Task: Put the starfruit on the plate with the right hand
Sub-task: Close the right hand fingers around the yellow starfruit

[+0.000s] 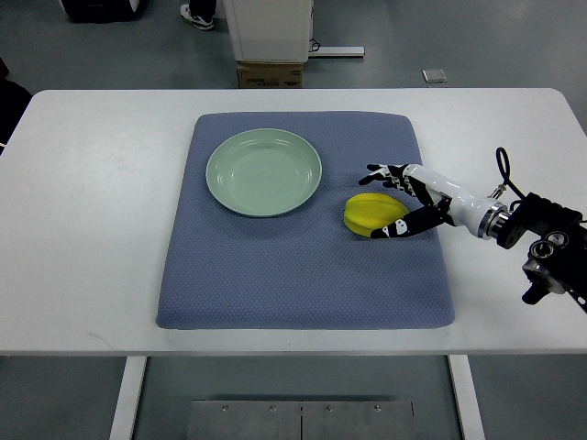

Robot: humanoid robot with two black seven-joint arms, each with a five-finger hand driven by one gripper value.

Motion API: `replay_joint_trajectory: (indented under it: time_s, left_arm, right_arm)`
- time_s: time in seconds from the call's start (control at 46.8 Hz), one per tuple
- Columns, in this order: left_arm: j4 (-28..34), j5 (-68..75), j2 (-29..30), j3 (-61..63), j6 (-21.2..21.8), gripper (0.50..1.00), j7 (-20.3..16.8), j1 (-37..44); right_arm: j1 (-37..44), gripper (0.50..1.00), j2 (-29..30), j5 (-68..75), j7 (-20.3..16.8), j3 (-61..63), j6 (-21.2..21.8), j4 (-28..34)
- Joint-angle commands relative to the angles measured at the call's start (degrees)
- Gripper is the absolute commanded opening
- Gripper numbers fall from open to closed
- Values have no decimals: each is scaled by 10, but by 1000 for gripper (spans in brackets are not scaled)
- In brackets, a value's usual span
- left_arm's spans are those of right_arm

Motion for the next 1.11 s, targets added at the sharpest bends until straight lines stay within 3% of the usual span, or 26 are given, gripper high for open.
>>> replay_joint_trajectory:
  time_s: [0.0,0.427,0.748,1.089]
  left_arm:
    - [0,0,0,0,0,1000,0,0]
    - [0,0,0,0,0,1000,0,0]
    - [0,0,0,0,0,1000,0,0]
    - [0,0,0,0,0,1000,0,0]
  right_arm:
    - [2,998,1,0,-1,-14,-8,-5]
    - [13,991,7,-17,-1,-30,-26,-36]
    - [13,981,8,-16,2,-43,-63,-50]
    - [13,906,8,-16,5,-46,-66,-51]
